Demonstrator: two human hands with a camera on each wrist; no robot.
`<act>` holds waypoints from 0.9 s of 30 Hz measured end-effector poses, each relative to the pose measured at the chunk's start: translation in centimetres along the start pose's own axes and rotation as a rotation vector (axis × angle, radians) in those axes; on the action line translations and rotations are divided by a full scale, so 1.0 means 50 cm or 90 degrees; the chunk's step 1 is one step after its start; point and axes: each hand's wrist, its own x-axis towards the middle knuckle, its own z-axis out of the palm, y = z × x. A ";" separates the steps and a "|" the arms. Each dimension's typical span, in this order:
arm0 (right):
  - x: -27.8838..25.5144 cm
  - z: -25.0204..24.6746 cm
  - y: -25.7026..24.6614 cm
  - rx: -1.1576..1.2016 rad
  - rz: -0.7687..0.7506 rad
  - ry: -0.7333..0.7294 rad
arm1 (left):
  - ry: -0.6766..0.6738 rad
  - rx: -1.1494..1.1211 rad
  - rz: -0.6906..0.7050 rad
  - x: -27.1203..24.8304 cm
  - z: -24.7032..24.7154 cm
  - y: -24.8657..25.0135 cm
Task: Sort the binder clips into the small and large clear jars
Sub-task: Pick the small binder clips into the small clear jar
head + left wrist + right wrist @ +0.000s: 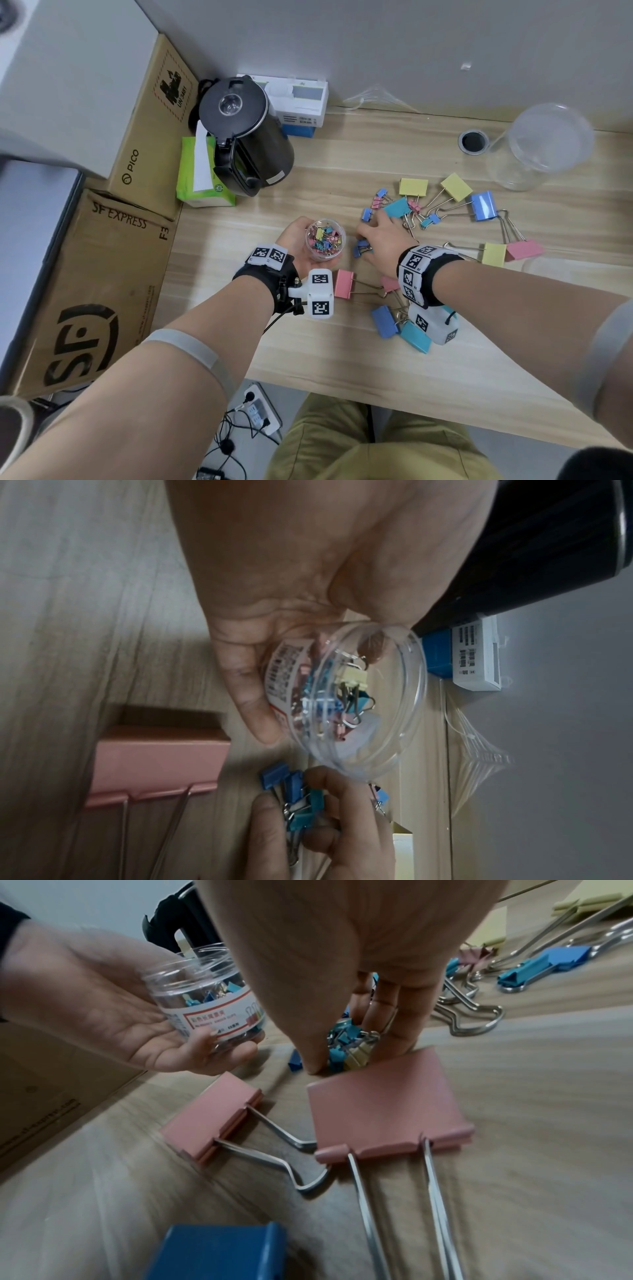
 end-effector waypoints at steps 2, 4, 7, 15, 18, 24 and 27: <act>0.001 0.001 0.000 0.002 -0.004 0.003 | -0.002 0.008 0.002 0.001 0.000 0.000; 0.002 0.000 -0.001 0.003 -0.008 0.001 | 0.004 0.013 0.002 0.002 0.000 0.000; 0.004 0.001 0.000 -0.005 -0.017 -0.004 | 0.012 0.016 0.000 0.004 0.001 0.001; 0.008 -0.003 0.000 -0.010 -0.003 -0.016 | 0.017 0.011 -0.005 0.002 0.006 -0.006; 0.005 0.000 0.001 0.002 -0.007 -0.013 | 0.019 0.022 -0.001 0.001 0.005 -0.007; 0.008 -0.002 -0.002 -0.039 -0.019 -0.033 | 0.023 0.023 0.006 -0.001 0.003 -0.008; 0.007 0.001 -0.003 -0.037 -0.005 -0.030 | 0.023 0.029 0.011 -0.001 0.002 -0.011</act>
